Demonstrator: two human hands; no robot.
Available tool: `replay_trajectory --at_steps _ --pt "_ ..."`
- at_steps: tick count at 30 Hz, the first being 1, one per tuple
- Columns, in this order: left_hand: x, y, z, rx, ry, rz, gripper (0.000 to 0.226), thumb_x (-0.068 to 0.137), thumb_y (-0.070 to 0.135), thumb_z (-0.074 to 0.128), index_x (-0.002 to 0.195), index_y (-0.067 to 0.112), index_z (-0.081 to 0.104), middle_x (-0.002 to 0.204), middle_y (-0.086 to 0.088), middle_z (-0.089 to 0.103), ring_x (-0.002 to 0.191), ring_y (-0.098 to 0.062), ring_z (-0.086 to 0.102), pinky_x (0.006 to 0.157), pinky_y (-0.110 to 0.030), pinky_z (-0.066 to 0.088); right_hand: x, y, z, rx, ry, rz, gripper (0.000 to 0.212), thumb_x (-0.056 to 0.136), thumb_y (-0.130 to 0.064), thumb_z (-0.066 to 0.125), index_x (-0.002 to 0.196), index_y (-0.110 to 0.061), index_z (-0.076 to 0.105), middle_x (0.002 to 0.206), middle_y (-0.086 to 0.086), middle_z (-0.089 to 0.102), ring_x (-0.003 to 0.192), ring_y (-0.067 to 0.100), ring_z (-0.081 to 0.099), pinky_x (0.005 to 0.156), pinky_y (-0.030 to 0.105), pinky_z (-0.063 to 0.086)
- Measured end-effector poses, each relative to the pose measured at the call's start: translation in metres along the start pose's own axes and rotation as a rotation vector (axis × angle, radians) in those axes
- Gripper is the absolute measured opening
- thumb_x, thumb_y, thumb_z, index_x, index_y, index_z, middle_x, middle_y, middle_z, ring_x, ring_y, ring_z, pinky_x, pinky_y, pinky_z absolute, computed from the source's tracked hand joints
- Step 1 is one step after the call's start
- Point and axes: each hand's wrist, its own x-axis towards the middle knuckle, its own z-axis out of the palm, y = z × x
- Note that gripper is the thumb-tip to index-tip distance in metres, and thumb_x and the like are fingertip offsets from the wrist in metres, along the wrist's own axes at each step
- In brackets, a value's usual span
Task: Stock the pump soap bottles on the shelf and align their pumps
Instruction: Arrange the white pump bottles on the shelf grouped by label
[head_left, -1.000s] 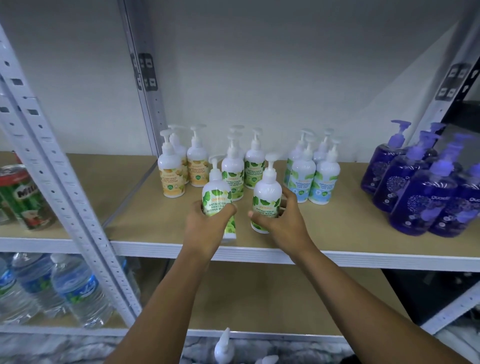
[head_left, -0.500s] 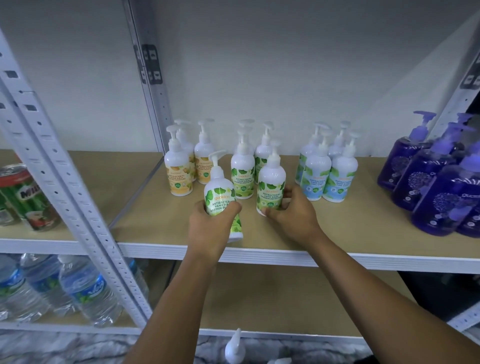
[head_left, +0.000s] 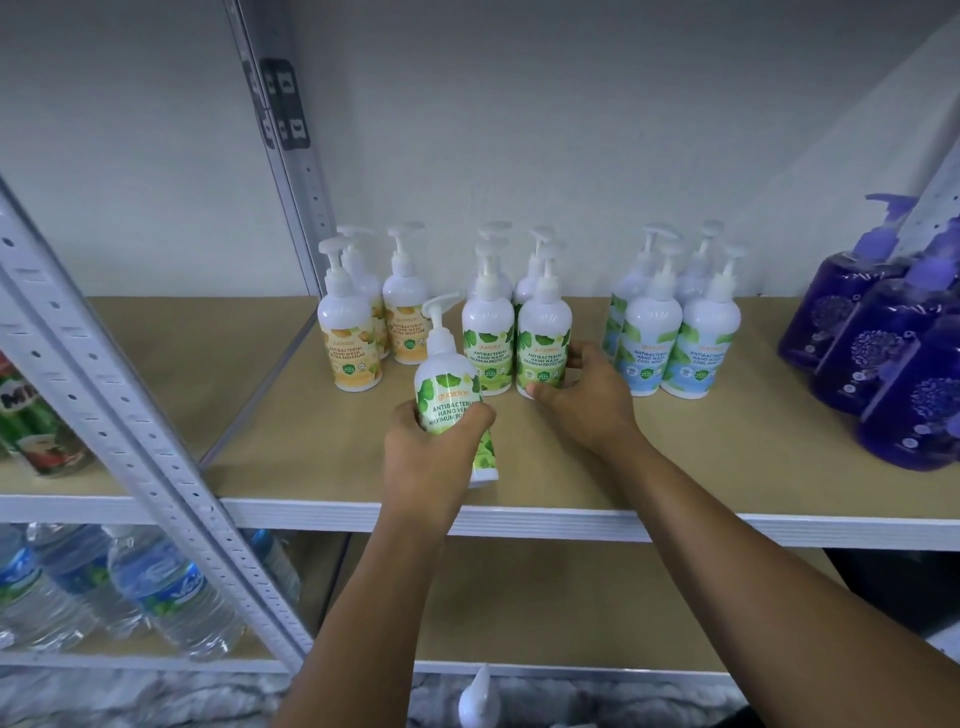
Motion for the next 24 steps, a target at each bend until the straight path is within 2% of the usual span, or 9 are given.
replay_trajectory --at_steps 5,10,15,19,22,24 --pt "0.0 0.0 0.001 0.018 -0.004 0.003 0.028 0.082 0.026 0.076 0.103 0.016 0.061 0.099 -0.011 0.072 0.076 -0.018 0.067 0.054 -0.022 0.051 0.001 -0.002 0.001 -0.003 0.021 0.002 0.059 0.079 -0.026 0.082 0.13 -0.011 0.054 0.126 0.001 0.064 0.113 0.019 0.06 0.084 0.026 0.042" --pt "0.0 0.0 0.0 0.007 -0.006 0.003 0.028 0.083 0.025 0.076 0.103 0.014 0.06 0.101 -0.012 0.071 0.074 -0.017 0.065 0.045 -0.014 0.048 0.0 -0.003 0.0 -0.022 0.018 -0.002 0.058 0.079 -0.026 0.082 0.129 -0.01 0.055 0.124 0.001 0.065 0.11 0.017 0.06 0.081 0.025 0.041" --pt "-0.001 -0.001 0.0 0.021 -0.016 0.012 0.025 0.084 0.025 0.076 0.1 0.018 0.059 0.1 -0.01 0.071 0.076 -0.017 0.066 0.054 -0.02 0.05 -0.001 -0.003 -0.001 -0.025 0.002 0.004 0.059 0.079 -0.027 0.082 0.13 -0.011 0.055 0.124 0.0 0.066 0.112 0.017 0.061 0.083 0.025 0.042" --pt "0.0 -0.003 0.001 0.045 -0.033 0.031 0.027 0.083 0.025 0.077 0.102 0.017 0.059 0.097 -0.009 0.071 0.076 -0.016 0.066 0.049 -0.016 0.049 -0.005 -0.005 -0.007 -0.044 -0.027 0.032 0.063 0.079 -0.024 0.081 0.132 -0.005 0.052 0.127 0.007 0.062 0.116 0.023 0.058 0.087 0.029 0.045" --pt "0.002 -0.003 0.003 0.094 -0.049 0.097 0.031 0.081 0.021 0.079 0.106 0.016 0.06 0.095 -0.006 0.071 0.076 -0.015 0.067 0.047 -0.013 0.049 -0.012 -0.004 -0.013 -0.119 -0.049 0.027 0.047 0.079 -0.031 0.074 0.116 -0.005 0.059 0.116 0.011 0.06 0.11 0.027 0.057 0.09 0.037 0.048" --pt "0.004 -0.003 0.005 0.116 -0.067 0.155 0.039 0.079 0.019 0.081 0.112 0.017 0.061 0.094 -0.001 0.072 0.079 -0.012 0.069 0.051 -0.011 0.05 -0.021 -0.001 -0.019 -0.17 -0.063 -0.014 0.031 0.079 -0.031 0.067 0.103 -0.011 0.064 0.105 0.003 0.059 0.105 0.022 0.055 0.084 0.032 0.045"
